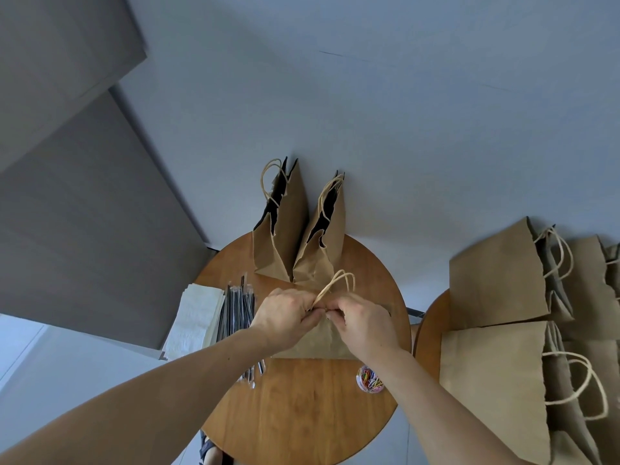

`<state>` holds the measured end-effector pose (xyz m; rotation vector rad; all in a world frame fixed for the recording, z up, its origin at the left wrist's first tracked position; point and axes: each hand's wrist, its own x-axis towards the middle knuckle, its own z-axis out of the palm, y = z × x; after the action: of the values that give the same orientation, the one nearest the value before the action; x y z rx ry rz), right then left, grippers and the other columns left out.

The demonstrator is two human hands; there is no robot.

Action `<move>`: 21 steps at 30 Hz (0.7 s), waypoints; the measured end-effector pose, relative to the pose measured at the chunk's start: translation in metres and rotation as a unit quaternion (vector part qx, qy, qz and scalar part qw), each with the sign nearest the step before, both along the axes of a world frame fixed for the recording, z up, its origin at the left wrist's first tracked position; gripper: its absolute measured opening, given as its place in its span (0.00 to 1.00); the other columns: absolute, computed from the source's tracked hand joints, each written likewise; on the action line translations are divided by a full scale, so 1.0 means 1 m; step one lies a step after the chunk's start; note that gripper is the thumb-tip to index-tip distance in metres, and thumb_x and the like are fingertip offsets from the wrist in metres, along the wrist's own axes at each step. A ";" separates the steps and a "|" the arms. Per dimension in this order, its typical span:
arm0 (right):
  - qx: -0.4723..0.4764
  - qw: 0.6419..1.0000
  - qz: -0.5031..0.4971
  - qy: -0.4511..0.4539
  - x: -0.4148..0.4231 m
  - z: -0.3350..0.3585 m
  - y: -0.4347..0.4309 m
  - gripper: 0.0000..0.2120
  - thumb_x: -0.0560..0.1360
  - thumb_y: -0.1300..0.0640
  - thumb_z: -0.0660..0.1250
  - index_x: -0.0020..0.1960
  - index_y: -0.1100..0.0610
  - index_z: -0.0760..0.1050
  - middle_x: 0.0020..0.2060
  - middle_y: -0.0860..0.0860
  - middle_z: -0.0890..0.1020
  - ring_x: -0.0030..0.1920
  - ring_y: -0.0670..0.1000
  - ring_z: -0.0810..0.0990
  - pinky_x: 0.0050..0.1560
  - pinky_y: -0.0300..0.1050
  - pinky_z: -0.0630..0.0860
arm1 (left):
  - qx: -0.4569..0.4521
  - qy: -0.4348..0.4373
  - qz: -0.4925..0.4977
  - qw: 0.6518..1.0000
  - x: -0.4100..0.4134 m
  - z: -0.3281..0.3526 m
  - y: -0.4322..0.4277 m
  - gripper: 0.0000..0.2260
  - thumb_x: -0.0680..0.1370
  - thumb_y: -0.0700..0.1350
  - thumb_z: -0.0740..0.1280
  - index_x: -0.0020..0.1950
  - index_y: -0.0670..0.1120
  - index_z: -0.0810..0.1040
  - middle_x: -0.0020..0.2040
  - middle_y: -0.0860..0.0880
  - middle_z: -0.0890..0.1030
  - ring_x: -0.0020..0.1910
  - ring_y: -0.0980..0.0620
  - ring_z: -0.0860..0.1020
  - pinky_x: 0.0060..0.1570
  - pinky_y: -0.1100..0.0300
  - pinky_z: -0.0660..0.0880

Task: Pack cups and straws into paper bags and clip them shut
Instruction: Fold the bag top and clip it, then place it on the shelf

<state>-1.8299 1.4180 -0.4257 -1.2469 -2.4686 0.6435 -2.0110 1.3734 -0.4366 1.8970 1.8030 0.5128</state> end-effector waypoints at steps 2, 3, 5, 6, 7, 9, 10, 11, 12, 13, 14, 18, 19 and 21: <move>-0.007 0.999 0.012 0.030 0.003 0.002 -0.003 0.07 0.77 0.52 0.70 0.53 0.54 0.82 0.47 0.46 0.83 0.44 0.46 0.82 0.44 0.41 0.78 | -0.010 -0.024 -0.004 1.000 -0.002 0.005 0.000 0.07 0.79 0.49 0.66 0.51 0.50 0.83 0.44 0.55 0.83 0.46 0.53 0.79 0.54 0.56 0.72; -0.003 0.998 0.019 0.057 0.006 0.002 -0.004 0.07 0.77 0.54 0.71 0.53 0.54 0.82 0.47 0.46 0.84 0.44 0.45 0.82 0.44 0.39 0.79 | -0.015 -0.038 -0.005 0.999 -0.003 0.009 0.001 0.06 0.78 0.49 0.67 0.51 0.50 0.83 0.44 0.56 0.83 0.46 0.54 0.79 0.53 0.57 0.72; 0.058 0.991 0.024 0.122 0.016 0.004 -0.006 0.05 0.75 0.58 0.73 0.50 0.57 0.83 0.45 0.47 0.84 0.42 0.40 0.81 0.42 0.32 0.78 | -0.024 -0.067 -0.001 0.997 -0.008 0.015 0.001 0.04 0.76 0.49 0.69 0.48 0.51 0.83 0.41 0.57 0.82 0.42 0.56 0.79 0.48 0.60 0.72; 0.096 0.984 0.014 0.147 0.023 0.005 -0.006 0.04 0.74 0.59 0.73 0.48 0.58 0.83 0.43 0.48 0.84 0.40 0.36 0.78 0.39 0.29 0.76 | -0.031 -0.077 0.001 0.997 -0.011 0.017 0.000 0.05 0.74 0.51 0.69 0.47 0.52 0.82 0.40 0.57 0.81 0.41 0.58 0.78 0.45 0.62 0.72; 0.124 0.979 0.000 0.164 0.032 0.006 -0.003 0.04 0.74 0.57 0.72 0.47 0.58 0.83 0.42 0.47 0.83 0.39 0.33 0.75 0.38 0.27 0.73 | -0.044 -0.084 0.004 0.996 -0.016 0.019 -0.002 0.07 0.73 0.54 0.69 0.49 0.54 0.81 0.41 0.58 0.81 0.42 0.59 0.78 0.44 0.65 0.73; 0.135 0.977 -0.040 0.160 0.053 0.005 0.005 0.10 0.74 0.50 0.70 0.49 0.56 0.79 0.42 0.45 0.79 0.37 0.31 0.71 0.36 0.24 0.67 | -0.086 -0.085 0.020 0.993 -0.029 0.017 -0.008 0.15 0.70 0.58 0.70 0.55 0.58 0.80 0.46 0.61 0.81 0.46 0.62 0.78 0.45 0.69 0.74; 0.110 0.982 -0.069 0.136 0.064 0.003 0.009 0.15 0.73 0.46 0.69 0.54 0.55 0.77 0.46 0.44 0.77 0.37 0.32 0.71 0.35 0.24 0.67 | -0.108 -0.078 0.034 0.991 -0.036 0.014 -0.011 0.17 0.70 0.57 0.72 0.58 0.58 0.79 0.49 0.62 0.80 0.48 0.63 0.78 0.46 0.71 0.74; 0.061 0.989 -0.094 0.100 0.074 0.000 0.011 0.22 0.72 0.43 0.70 0.61 0.52 0.74 0.50 0.42 0.75 0.36 0.34 0.72 0.35 0.26 0.69 | -0.127 -0.067 0.048 0.988 -0.042 0.009 -0.016 0.20 0.69 0.56 0.73 0.60 0.59 0.77 0.52 0.63 0.79 0.50 0.63 0.78 0.46 0.72 0.73; -0.004 0.992 -0.107 0.062 0.082 -0.005 0.012 0.27 0.71 0.41 0.70 0.66 0.49 0.70 0.54 0.40 0.73 0.36 0.36 0.73 0.36 0.30 0.72 | -0.143 -0.055 0.062 0.986 -0.047 0.004 -0.020 0.21 0.70 0.56 0.74 0.61 0.59 0.76 0.53 0.63 0.78 0.51 0.63 0.77 0.46 0.72 0.72; -0.070 0.992 -0.104 0.021 0.089 -0.011 0.012 0.30 0.71 0.39 0.71 0.70 0.45 0.66 0.56 0.38 0.71 0.36 0.39 0.75 0.37 0.34 0.76 | -0.155 -0.042 0.075 0.984 -0.051 -0.001 -0.025 0.20 0.71 0.55 0.73 0.62 0.59 0.76 0.54 0.63 0.78 0.51 0.63 0.77 0.47 0.71 0.73; -0.123 0.988 -0.091 -0.017 0.092 -0.018 0.011 0.31 0.71 0.39 0.71 0.70 0.41 0.63 0.57 0.36 0.71 0.38 0.40 0.77 0.39 0.35 0.77 | -0.168 -0.035 0.088 0.981 -0.053 -0.006 -0.028 0.18 0.72 0.56 0.72 0.61 0.58 0.77 0.54 0.62 0.79 0.50 0.62 0.78 0.47 0.67 0.76; -0.194 0.977 -0.081 -0.018 0.087 -0.037 0.010 0.06 0.77 0.43 0.66 0.52 0.37 0.70 0.51 0.38 0.79 0.43 0.37 0.80 0.38 0.29 0.73 | -0.212 -0.059 0.130 0.967 -0.055 -0.016 -0.038 0.06 0.77 0.54 0.68 0.52 0.59 0.81 0.47 0.58 0.83 0.44 0.55 0.82 0.47 0.54 0.82; -0.182 0.979 -0.090 -0.013 0.084 -0.038 0.011 0.03 0.78 0.45 0.65 0.48 0.38 0.71 0.47 0.40 0.80 0.42 0.39 0.81 0.37 0.30 0.73 | -0.207 -0.061 0.131 0.968 -0.054 -0.016 -0.039 0.05 0.78 0.53 0.67 0.51 0.59 0.81 0.46 0.58 0.82 0.44 0.55 0.81 0.47 0.55 0.81; -0.148 0.983 -0.108 -0.013 0.079 -0.036 0.013 0.05 0.79 0.47 0.65 0.44 0.42 0.72 0.41 0.41 0.80 0.42 0.43 0.81 0.38 0.33 0.74 | -0.193 -0.060 0.140 0.969 -0.053 -0.015 -0.040 0.06 0.80 0.52 0.65 0.53 0.58 0.82 0.48 0.58 0.83 0.46 0.57 0.80 0.49 0.57 0.80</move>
<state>-1.7506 1.4312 -0.4618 -1.6131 -2.2712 0.9639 -2.0641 1.3338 -0.4511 1.3358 1.9341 0.3279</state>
